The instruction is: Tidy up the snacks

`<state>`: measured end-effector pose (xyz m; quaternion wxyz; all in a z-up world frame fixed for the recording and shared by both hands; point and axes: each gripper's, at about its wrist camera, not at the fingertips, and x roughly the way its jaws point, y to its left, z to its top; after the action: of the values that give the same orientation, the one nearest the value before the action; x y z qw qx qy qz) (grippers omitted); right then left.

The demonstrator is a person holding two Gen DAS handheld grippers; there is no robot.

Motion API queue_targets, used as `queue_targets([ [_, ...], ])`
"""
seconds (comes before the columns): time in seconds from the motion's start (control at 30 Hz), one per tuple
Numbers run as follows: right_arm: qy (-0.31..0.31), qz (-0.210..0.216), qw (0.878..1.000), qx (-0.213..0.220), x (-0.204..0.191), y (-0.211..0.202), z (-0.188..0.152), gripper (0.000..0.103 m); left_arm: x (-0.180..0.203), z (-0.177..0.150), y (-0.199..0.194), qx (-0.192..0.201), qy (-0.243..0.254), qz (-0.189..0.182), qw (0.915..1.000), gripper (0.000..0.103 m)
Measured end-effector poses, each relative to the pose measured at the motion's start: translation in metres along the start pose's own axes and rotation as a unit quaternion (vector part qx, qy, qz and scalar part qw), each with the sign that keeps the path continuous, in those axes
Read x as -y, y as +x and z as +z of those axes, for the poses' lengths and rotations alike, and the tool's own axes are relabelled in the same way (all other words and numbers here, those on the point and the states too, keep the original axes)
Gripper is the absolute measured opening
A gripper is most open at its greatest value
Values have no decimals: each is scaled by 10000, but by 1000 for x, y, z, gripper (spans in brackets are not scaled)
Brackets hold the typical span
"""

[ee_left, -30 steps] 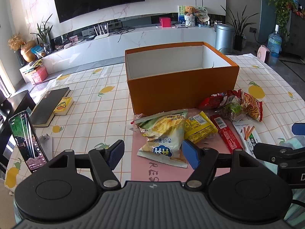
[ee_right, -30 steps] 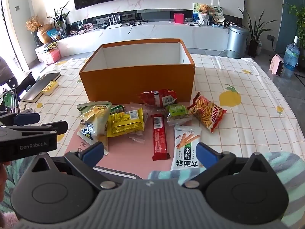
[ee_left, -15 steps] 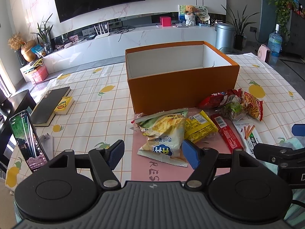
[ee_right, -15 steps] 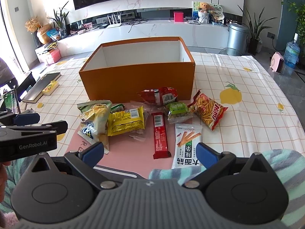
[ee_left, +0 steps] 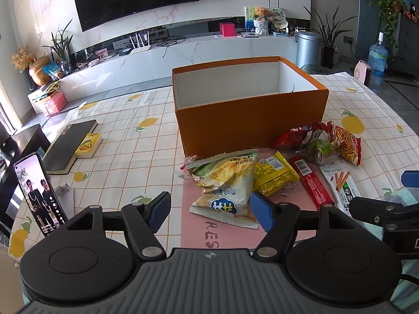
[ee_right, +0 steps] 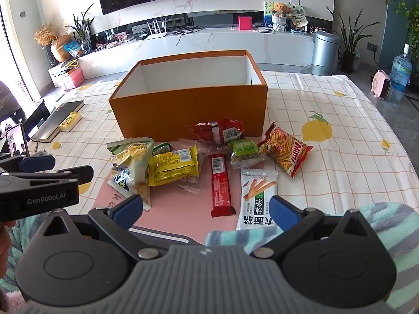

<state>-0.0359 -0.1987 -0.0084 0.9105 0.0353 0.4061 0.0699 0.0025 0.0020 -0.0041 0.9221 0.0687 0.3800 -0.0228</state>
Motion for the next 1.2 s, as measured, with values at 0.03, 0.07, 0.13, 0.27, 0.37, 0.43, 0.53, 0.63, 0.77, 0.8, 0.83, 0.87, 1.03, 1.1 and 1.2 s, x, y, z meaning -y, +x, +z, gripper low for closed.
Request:
queue_targets([
  [0.03,3,0,10000,-5,0,0,0,99,0,0,0,-24,0,2,10000,82],
  [0.07,5,0,10000,-10,0,0,0,99,1,0,0,-35,-5,1,10000,82],
  [0.13,3,5,10000,-19,0,0,0,99,0,0,0,-40,-11,-2,10000,82],
  [0.27,-13,7,10000,-35,-1,1,0,99,1,0,0,-58,-15,-14,10000,82],
  [0.37,-19,5,10000,-43,-1,1,0,99,1,0,1,-135,9,-15,9999,82],
  [0.43,-12,-5,10000,-54,-1,1,0,99,2,0,1,-167,7,-32,9999,82],
  [0.53,21,-19,9999,-126,0,4,0,99,2,1,3,-304,16,-98,9995,82],
  [0.63,80,-11,9997,-213,3,9,0,99,1,5,7,-535,28,-228,9983,81],
  [0.77,151,-25,9995,-281,6,18,0,99,-2,8,12,-525,-66,-368,9979,71],
  [0.8,174,-34,9994,-288,8,20,0,99,-2,8,14,-549,-93,-400,9976,68],
  [0.83,197,-27,9994,-290,9,23,0,99,-2,9,16,-524,-96,-431,9977,67],
  [0.87,224,22,9994,-281,11,25,0,99,-1,9,18,-520,-68,-467,9975,63],
  [1.03,460,303,9983,-207,25,38,1,99,3,10,31,-589,103,-710,9957,59],
  [1.1,419,206,9986,-241,28,45,2,95,2,11,37,-591,63,-794,9951,59],
  [1.2,366,101,9987,-335,29,57,5,82,0,14,46,-582,15,-837,9948,70],
])
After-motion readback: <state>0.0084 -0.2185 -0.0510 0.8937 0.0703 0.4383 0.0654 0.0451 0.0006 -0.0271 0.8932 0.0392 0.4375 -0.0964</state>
